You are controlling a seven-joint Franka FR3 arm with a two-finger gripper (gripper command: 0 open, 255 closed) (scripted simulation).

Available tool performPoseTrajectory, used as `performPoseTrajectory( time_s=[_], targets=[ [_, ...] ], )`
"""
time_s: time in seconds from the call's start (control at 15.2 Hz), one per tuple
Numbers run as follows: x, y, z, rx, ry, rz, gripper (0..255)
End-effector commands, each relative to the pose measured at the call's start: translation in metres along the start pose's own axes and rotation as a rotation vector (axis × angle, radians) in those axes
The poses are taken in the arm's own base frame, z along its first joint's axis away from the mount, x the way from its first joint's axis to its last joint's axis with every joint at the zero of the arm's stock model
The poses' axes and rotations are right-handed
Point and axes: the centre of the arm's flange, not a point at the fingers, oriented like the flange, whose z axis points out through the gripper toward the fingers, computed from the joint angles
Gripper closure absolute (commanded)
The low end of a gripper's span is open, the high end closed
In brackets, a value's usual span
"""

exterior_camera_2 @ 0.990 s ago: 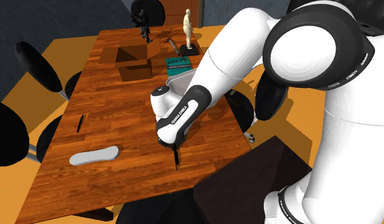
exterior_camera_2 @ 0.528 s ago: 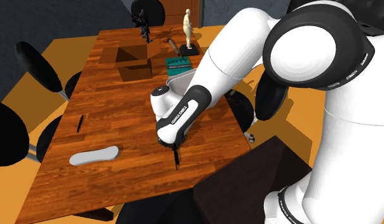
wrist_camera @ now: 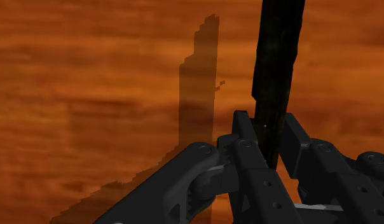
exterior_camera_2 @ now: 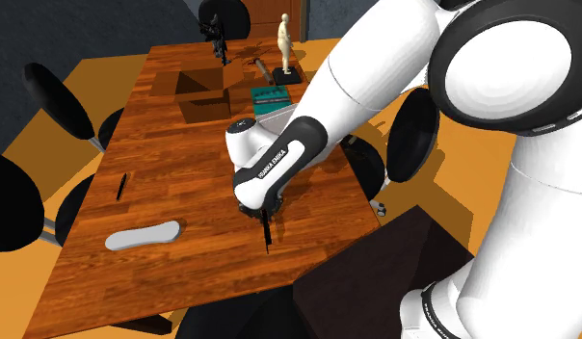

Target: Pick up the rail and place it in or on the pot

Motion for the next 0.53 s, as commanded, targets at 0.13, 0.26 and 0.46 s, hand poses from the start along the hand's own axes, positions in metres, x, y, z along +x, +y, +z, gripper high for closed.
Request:
performPoseTrajectory(
  time_s=[0.13, 0.26, 0.46],
  targets=[
    [-0.002, 0.001, -0.021, 0.000, 0.000, 0.000, 255],
    [-0.003, 0.002, -0.031, 0.000, 0.000, 0.000, 255],
    [-0.005, 0.003, -0.047, 0.000, 0.000, 0.000, 255]
  ],
)
